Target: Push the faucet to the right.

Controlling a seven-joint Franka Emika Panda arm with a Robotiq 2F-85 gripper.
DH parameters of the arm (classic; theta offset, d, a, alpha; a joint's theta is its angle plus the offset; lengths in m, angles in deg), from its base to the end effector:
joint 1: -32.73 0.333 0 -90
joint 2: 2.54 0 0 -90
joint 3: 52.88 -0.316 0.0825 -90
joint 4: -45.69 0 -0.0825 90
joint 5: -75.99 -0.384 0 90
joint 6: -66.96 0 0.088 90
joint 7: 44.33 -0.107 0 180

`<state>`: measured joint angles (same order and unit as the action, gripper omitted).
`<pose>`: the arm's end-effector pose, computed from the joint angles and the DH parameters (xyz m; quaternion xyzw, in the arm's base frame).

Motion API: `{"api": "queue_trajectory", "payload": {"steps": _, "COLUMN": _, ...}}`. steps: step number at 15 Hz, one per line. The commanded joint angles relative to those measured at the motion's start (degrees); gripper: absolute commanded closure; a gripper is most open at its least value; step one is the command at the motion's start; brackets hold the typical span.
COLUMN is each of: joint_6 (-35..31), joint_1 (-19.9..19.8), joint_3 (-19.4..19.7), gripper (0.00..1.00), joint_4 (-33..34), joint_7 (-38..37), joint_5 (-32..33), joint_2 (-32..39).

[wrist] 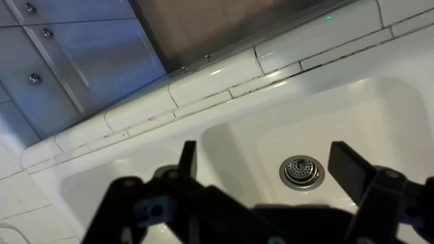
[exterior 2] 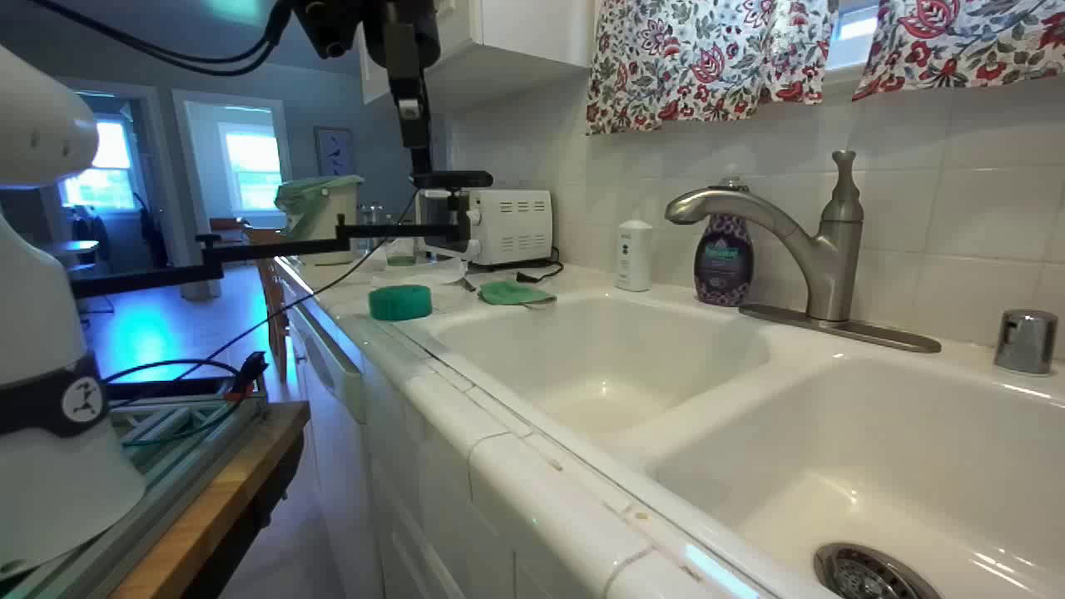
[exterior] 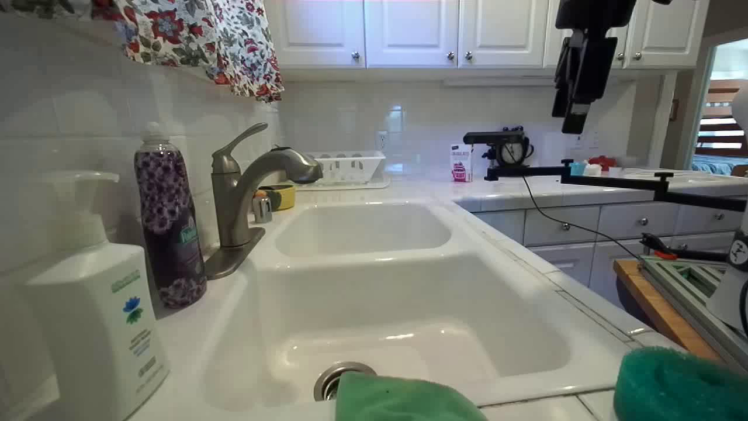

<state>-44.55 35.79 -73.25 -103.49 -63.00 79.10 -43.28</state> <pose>0.3176 0.1371 0.4674 0.9901 0.0117 0.0540 0.1290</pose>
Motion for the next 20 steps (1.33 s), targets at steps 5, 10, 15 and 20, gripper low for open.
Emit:
{"api": "queue_trajectory", "payload": {"steps": 5, "joint_6": 0.2, "joint_1": 1.5, "joint_3": 1.2, "gripper": 0.00, "joint_4": 0.1, "joint_7": -0.9, "joint_5": 1.0, "joint_2": 0.4}}
{"api": "queue_trajectory", "payload": {"steps": 10, "joint_6": -0.2, "joint_1": 1.6, "joint_3": 1.6, "gripper": 0.00, "joint_4": 0.4, "joint_7": -0.1, "joint_5": 0.7, "joint_2": 1.0}}
{"api": "queue_trajectory", "payload": {"steps": 15, "joint_6": -7.9, "joint_1": 1.3, "joint_3": 1.8, "gripper": 0.00, "joint_4": 4.0, "joint_7": 0.1, "joint_5": 0.7, "joint_2": 7.2}}
{"api": "queue_trajectory", "payload": {"steps": 20, "joint_6": -13.3, "joint_1": 1.1, "joint_3": 1.0, "gripper": 0.00, "joint_4": 11.7, "joint_7": -0.2, "joint_5": 2.3, "joint_2": 16.8}}
